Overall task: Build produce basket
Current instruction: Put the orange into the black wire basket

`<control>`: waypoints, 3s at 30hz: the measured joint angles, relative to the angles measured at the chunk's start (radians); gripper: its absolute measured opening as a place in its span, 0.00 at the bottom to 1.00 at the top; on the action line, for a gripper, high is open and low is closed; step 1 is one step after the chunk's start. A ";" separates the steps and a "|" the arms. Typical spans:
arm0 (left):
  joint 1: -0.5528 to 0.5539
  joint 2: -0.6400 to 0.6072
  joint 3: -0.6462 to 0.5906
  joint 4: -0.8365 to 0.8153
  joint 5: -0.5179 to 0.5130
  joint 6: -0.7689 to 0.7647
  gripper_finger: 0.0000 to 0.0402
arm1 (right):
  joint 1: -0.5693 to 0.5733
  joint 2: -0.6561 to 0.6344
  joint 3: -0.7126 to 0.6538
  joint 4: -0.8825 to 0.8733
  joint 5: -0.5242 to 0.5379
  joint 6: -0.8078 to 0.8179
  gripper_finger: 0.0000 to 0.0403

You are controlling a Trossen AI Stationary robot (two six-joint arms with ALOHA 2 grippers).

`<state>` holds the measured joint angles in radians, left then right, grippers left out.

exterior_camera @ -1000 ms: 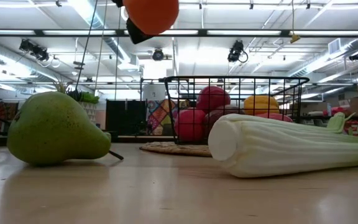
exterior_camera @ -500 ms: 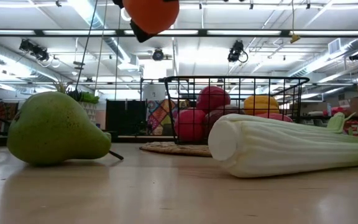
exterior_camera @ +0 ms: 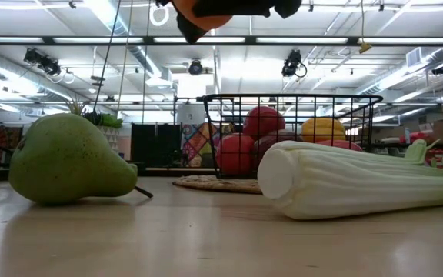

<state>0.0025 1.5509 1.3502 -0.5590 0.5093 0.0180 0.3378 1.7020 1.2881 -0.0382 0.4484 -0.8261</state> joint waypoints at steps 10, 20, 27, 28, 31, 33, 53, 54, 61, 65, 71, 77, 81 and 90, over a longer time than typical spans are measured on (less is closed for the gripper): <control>0.000 0.000 0.000 0.018 -0.002 0.020 0.86 | 0.000 0.000 -0.001 -0.020 0.023 0.003 0.85; 0.000 0.000 0.000 0.018 -0.003 0.015 0.86 | 0.000 0.000 -0.001 -0.027 0.024 0.004 0.68; 0.000 0.000 0.000 0.021 -0.003 -0.056 0.86 | 0.001 0.000 -0.001 -0.028 0.023 0.022 0.69; -0.001 0.000 0.000 0.021 -0.004 -0.070 0.86 | 0.001 0.000 -0.001 -0.028 0.023 0.028 0.69; -0.011 0.000 0.000 0.027 -0.003 -0.071 0.86 | 0.001 0.000 -0.001 -0.029 0.024 0.042 0.69; -0.022 0.000 0.000 0.034 -0.005 -0.063 0.86 | 0.003 0.000 -0.001 -0.030 0.026 0.043 0.69; -0.039 0.000 0.000 0.069 -0.059 -0.128 0.86 | 0.029 -0.002 -0.001 -0.033 0.038 0.049 0.70; -0.036 0.000 0.000 0.071 -0.060 -0.141 0.87 | 0.029 -0.002 -0.001 -0.033 0.038 0.048 0.70; -0.043 -0.002 0.001 0.074 -0.254 -0.390 0.89 | 0.027 -0.001 -0.003 -0.045 0.046 0.046 0.70; -0.040 -0.002 0.003 0.051 -0.227 -0.282 0.89 | 0.024 0.002 -0.003 -0.043 0.063 0.045 0.70; -0.041 -0.002 0.002 0.074 -0.225 -0.235 0.89 | 0.026 0.002 -0.003 -0.043 0.077 0.040 0.69; -0.035 -0.002 0.002 0.077 -0.225 -0.196 0.89 | 0.026 0.002 -0.003 -0.046 0.081 0.039 0.69; -0.053 -0.002 0.002 0.080 -0.266 -0.162 0.96 | 0.027 0.002 -0.003 -0.048 0.076 0.037 0.69; -0.074 -0.004 0.009 0.056 -0.329 -0.118 0.99 | 0.028 0.000 -0.002 -0.079 0.099 0.038 0.69</control>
<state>-0.0711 1.5471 1.3592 -0.5033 0.1798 -0.0996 0.3658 1.7018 1.2856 -0.1176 0.5473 -0.7884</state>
